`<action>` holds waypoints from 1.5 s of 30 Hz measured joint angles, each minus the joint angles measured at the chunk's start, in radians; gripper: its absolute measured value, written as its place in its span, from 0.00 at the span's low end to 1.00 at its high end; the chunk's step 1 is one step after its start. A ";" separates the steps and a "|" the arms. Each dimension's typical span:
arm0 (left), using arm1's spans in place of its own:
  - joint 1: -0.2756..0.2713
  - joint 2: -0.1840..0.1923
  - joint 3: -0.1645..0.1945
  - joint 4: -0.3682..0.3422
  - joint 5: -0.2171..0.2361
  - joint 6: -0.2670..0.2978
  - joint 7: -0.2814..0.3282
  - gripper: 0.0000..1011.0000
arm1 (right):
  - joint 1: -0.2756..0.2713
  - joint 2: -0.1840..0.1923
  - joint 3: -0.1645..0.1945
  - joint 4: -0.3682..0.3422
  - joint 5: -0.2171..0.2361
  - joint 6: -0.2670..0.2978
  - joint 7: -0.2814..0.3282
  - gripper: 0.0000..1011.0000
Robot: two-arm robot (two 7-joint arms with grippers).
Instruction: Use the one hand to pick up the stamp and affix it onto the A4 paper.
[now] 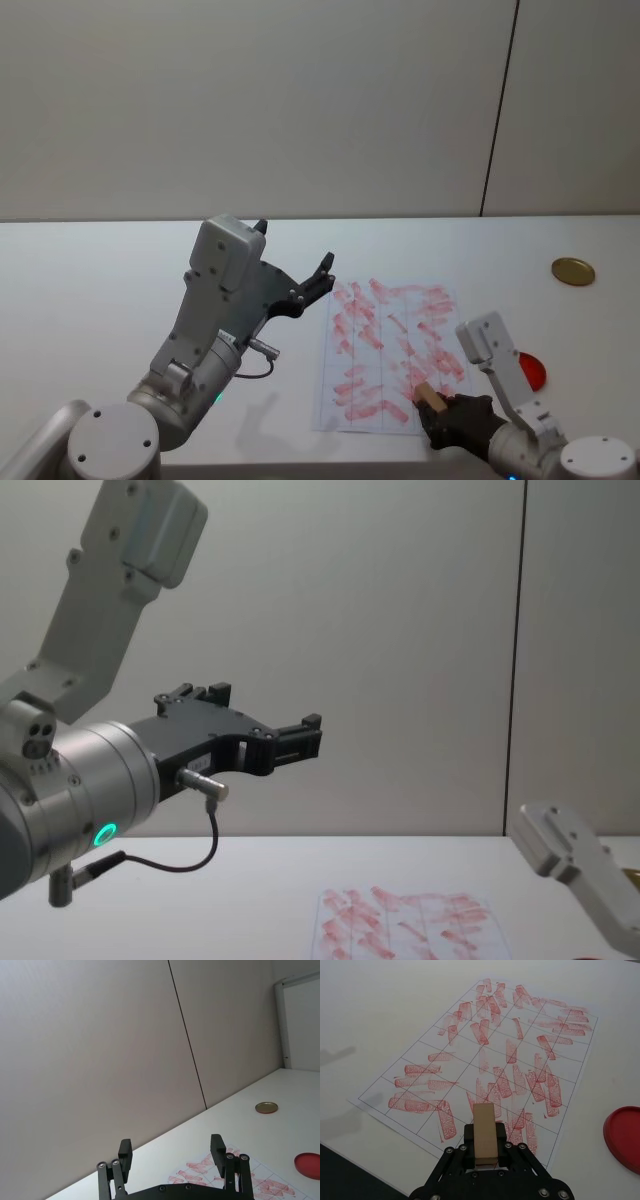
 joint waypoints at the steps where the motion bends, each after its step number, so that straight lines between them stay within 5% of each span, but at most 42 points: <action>1: 0.000 0.000 0.000 0.000 0.000 0.000 0.000 0.98 | -0.001 0.000 0.001 -0.002 0.001 -0.001 -0.001 0.22; 26: 0.000 0.000 0.000 0.000 0.000 0.000 0.000 0.98 | -0.028 0.035 0.052 -0.254 0.095 -0.042 -0.060 0.22; 45: 0.000 0.000 0.000 0.000 0.000 0.000 0.000 0.98 | -0.027 0.069 0.099 -0.241 0.067 -0.022 -0.166 0.22</action>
